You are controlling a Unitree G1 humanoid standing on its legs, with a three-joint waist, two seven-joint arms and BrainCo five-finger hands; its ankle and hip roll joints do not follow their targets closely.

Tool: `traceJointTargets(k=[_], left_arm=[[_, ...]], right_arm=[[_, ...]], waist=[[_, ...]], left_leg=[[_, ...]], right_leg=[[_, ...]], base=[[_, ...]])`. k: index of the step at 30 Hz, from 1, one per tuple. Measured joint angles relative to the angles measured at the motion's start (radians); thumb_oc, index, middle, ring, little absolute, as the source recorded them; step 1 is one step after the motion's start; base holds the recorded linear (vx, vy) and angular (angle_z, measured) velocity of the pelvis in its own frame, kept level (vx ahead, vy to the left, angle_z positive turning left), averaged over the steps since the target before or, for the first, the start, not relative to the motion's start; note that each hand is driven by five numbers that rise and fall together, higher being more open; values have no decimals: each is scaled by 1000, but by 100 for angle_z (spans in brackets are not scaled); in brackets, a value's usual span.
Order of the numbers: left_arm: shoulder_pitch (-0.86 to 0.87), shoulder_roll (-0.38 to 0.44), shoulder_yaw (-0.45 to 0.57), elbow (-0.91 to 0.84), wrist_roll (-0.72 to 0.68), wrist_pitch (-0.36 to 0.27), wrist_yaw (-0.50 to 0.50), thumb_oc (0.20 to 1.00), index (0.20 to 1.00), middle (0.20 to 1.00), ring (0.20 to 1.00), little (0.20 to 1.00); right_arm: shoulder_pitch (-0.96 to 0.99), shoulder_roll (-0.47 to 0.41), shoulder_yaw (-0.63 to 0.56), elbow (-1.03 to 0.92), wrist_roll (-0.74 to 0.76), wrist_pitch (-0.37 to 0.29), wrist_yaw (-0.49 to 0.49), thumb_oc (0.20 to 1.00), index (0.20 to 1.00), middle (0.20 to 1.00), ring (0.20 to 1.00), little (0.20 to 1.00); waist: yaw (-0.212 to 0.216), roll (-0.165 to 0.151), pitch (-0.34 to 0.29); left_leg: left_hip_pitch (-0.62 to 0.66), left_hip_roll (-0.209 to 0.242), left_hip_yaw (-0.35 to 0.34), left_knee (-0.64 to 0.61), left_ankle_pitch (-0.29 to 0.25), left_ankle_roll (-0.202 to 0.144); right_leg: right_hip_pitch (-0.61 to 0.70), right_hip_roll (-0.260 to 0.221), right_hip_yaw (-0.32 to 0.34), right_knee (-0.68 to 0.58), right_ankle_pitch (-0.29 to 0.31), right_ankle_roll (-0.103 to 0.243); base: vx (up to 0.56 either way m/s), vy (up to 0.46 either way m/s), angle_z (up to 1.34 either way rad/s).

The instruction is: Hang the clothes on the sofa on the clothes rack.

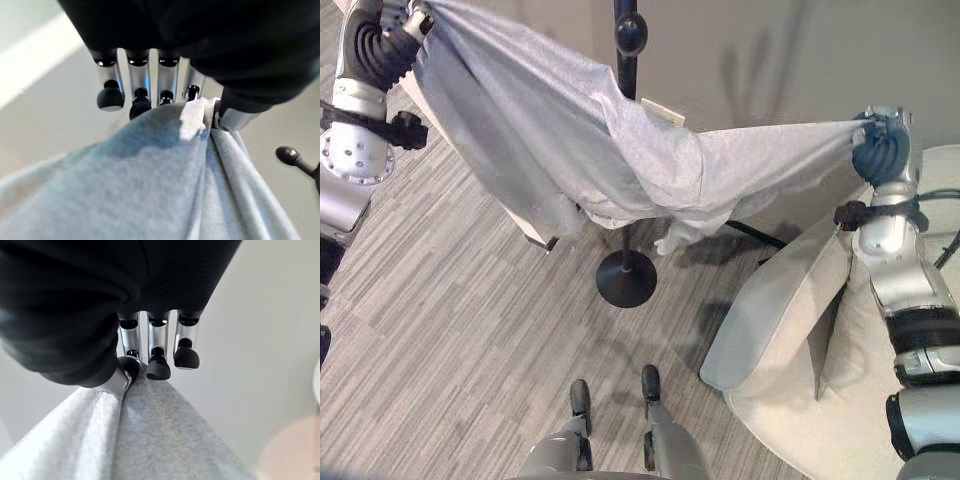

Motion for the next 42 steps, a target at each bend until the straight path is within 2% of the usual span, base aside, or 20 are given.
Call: traceJointTargets(k=[1,3,12,18,22,25,28,30,35,41,42], left_arm=[[50,1,40,-38,-1,3,-8,200,200,200,200,200],[242,9,180,-192,0,-22,-12,200,200,200,200,200],[336,18,340,-310,0,-43,-42,200,200,200,200,200],[386,5,430,-457,-10,-75,-63,200,200,200,200,200],[464,-23,501,-534,-32,-112,-85,200,200,200,200,200],[494,-80,535,-574,-71,-122,-93,200,200,200,200,200],[527,-105,588,-628,-93,-144,-103,200,200,200,200,200],[545,-152,630,-664,-98,-152,-109,200,200,200,200,200],[545,-204,650,-680,-135,-171,-108,200,200,200,200,200],[494,-198,636,-653,-128,-174,-68,200,200,200,200,200],[419,-161,587,-593,-124,-175,-41,200,200,200,200,200]], right_arm=[[46,7,-31,-26,-14,-1,5,200,200,200,200,200],[187,49,-171,-135,-39,-15,-2,200,200,200,200,200],[199,49,-234,-218,-120,-27,-6,200,200,200,200,200],[207,49,-312,-353,-167,-29,-11,200,200,200,200,200],[237,50,-347,-391,-178,-31,-16,200,200,200,200,200],[242,52,-350,-404,-198,-33,-17,200,200,200,200,200],[266,78,-386,-435,-215,-35,-29,200,200,200,200,200],[283,103,-424,-461,-216,-36,-35,200,200,200,200,200],[284,114,-427,-474,-217,-46,-56,200,200,200,200,200],[238,108,-425,-470,-217,-51,-79,200,200,200,200,200],[185,59,-405,-439,-217,-49,-91,200,200,200,200,200]], waist=[[0,0,0],[1,5,0],[1,9,-3],[3,18,-14],[1,23,-41],[3,34,-62],[3,42,-77],[3,47,-90],[3,47,-124],[2,49,-141],[4,50,-143]], left_leg=[[8,0,0,0,-1,1],[30,1,2,0,-5,8],[80,-1,4,0,-18,19],[115,-2,6,0,-28,18],[122,-2,7,0,-33,19],[133,-2,7,-6,-37,16],[139,-2,6,-6,-42,17],[139,-2,5,-6,-42,18],[144,-2,5,-6,-39,23],[152,-2,5,-6,-44,19],[158,-2,3,-6,-45,19]], right_leg=[[8,0,-3,0,-1,0],[29,0,-1,0,-4,-5],[82,-2,0,0,-13,-8],[114,-2,-1,0,-12,-11],[121,-3,-1,0,-21,-8],[132,-4,0,0,-32,4],[139,-3,0,0,-38,4],[140,-4,-1,0,-38,3],[145,-3,-2,0,-39,3],[153,-4,-1,0,-41,3],[160,-4,-4,0,-44,2]], base=[[37,7,-3],[48,14,-3],[29,11,1],[27,19,-2],[4,3,1],[4,5,1],[0,0,0],[0,0,0],[0,0,0],[0,0,0],[0,0,0]])
